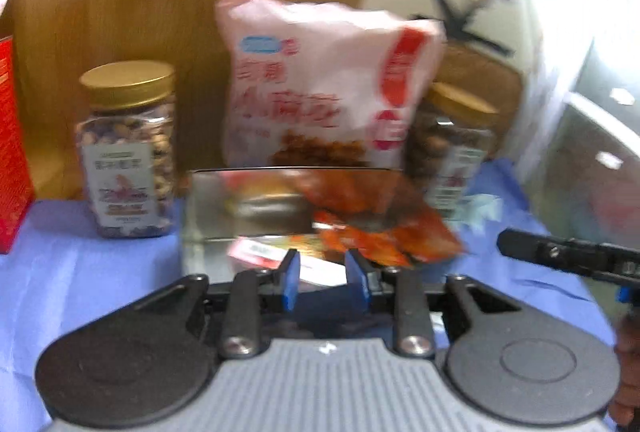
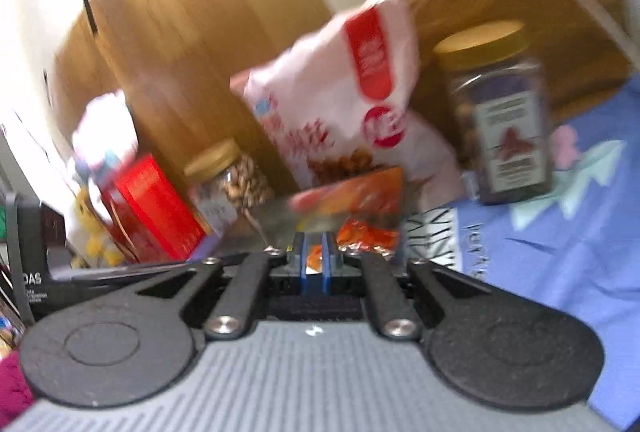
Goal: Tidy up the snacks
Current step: 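Carry the red packet into the dark tin and open the left gripper, then grasp the green wafer packet with the left gripper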
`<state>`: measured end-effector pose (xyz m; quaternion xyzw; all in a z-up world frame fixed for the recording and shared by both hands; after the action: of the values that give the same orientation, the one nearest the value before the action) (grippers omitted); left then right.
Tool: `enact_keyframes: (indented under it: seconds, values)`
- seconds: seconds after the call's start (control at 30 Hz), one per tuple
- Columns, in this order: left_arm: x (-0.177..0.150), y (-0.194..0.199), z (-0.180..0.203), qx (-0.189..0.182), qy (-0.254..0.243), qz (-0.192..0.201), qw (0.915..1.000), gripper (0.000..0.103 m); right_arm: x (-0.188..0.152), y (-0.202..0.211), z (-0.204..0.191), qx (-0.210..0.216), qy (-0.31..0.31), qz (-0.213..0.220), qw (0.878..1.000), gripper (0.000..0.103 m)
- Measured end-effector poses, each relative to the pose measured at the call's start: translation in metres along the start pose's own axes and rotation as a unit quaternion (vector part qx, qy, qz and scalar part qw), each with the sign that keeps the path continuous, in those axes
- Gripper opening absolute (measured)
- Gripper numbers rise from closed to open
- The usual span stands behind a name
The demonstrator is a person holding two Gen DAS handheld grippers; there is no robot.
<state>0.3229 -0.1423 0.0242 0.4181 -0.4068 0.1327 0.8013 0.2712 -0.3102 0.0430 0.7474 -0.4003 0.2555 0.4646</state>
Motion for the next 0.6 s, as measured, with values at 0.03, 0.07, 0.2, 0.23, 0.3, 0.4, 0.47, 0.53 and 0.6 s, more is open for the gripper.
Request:
enact_keyframes:
  seconds: [0.03, 0.07, 0.2, 0.23, 0.3, 0.4, 0.47, 0.53, 0.6]
  values:
    - [-0.003, 0.002, 0.01, -0.021, -0.003, -0.006, 0.9998, 0.03, -0.003, 0.011, 0.01, 0.0, -0.02, 0.001, 1.0, 0.017]
    - [-0.01, 0.002, 0.02, -0.042, -0.004, -0.018, 0.999, 0.032, -0.008, 0.018, 0.02, -0.002, -0.04, -0.003, 0.999, 0.019]
    - [-0.04, -0.019, 0.048, -0.093, 0.015, -0.086, 0.9918, 0.041, -0.052, 0.042, 0.065, -0.024, -0.117, -0.035, 0.992, 0.019]
    - [-0.048, -0.025, 0.052, -0.103, 0.024, -0.106, 0.9888, 0.042, -0.063, 0.046, 0.074, -0.032, -0.125, -0.043, 0.991, 0.019]
    - [-0.062, -0.037, 0.055, -0.109, 0.046, -0.138, 0.9834, 0.042, -0.077, 0.054, 0.085, -0.041, -0.137, -0.05, 0.989, 0.02]
    - [-0.08, -0.054, 0.055, -0.114, 0.08, -0.175, 0.9746, 0.047, -0.088, 0.056, 0.09, -0.031, -0.146, -0.063, 0.987, 0.022]
    - [-0.085, -0.057, 0.054, -0.121, 0.099, -0.184, 0.9705, 0.052, -0.089, 0.052, 0.086, -0.019, -0.139, -0.066, 0.988, 0.023]
    - [-0.087, -0.057, 0.055, -0.134, 0.121, -0.183, 0.9664, 0.053, -0.092, 0.044, 0.083, -0.004, -0.142, -0.073, 0.987, 0.024]
    - [-0.087, -0.059, 0.057, -0.139, 0.133, -0.18, 0.9646, 0.054, -0.103, 0.031, 0.082, 0.016, -0.162, -0.098, 0.982, 0.021]
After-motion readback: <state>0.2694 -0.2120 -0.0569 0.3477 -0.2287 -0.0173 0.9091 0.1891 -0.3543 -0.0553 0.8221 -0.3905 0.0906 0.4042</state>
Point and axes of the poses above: each gripper's, at about its wrist camera, not at the fingertips, and y roughly against the way its jaws point, z to its right, x to its top, the point moved 8 cm from there along -y, roughly the way its jaws point, and after that the axes turned 6 degrees about -x, right-handed, at the moved point
